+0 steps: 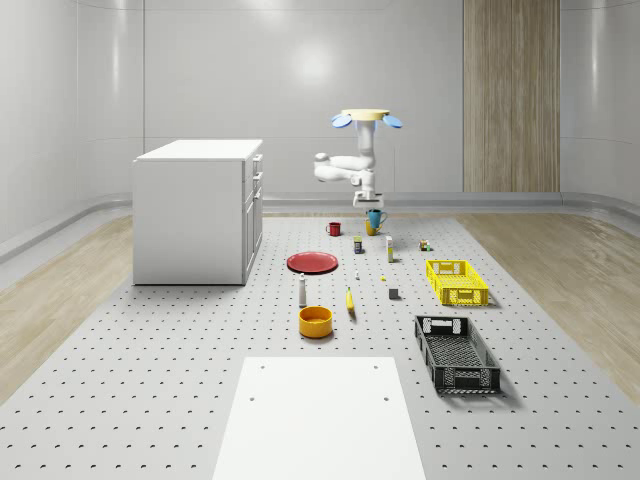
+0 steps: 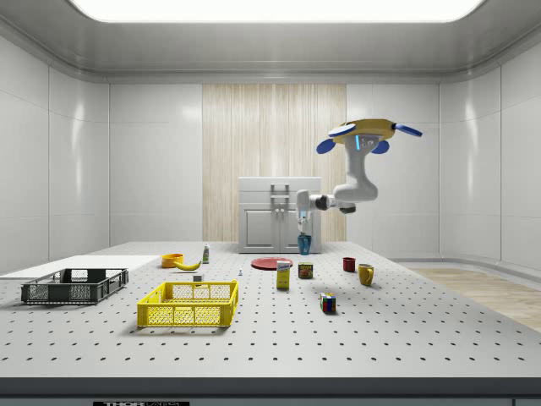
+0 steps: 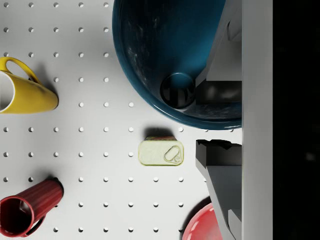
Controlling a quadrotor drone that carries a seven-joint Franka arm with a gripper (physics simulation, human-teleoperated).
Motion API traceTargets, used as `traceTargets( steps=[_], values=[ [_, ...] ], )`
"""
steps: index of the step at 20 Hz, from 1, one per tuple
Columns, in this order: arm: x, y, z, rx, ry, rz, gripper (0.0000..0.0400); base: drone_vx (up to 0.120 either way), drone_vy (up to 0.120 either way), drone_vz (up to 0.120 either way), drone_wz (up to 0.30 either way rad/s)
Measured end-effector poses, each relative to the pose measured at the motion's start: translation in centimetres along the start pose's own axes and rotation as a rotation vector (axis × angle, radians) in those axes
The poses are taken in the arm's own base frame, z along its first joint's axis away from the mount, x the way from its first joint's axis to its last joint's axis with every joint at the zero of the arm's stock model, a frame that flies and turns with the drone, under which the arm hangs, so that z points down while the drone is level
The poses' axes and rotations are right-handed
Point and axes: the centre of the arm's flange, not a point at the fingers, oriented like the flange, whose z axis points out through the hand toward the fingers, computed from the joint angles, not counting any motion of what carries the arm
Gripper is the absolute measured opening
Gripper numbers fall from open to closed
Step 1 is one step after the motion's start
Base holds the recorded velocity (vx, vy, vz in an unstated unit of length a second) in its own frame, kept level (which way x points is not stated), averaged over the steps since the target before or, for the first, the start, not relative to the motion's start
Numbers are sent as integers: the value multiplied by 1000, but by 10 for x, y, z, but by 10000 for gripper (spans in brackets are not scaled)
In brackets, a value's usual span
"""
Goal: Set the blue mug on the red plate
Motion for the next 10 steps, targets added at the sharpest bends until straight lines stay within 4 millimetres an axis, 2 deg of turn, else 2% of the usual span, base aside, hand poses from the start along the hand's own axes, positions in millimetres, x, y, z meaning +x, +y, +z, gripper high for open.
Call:
traceTargets(
  steps=[10],
  values=[
    [0, 0, 0, 0, 0, 0, 100, 120, -120, 0, 0]
  ],
)
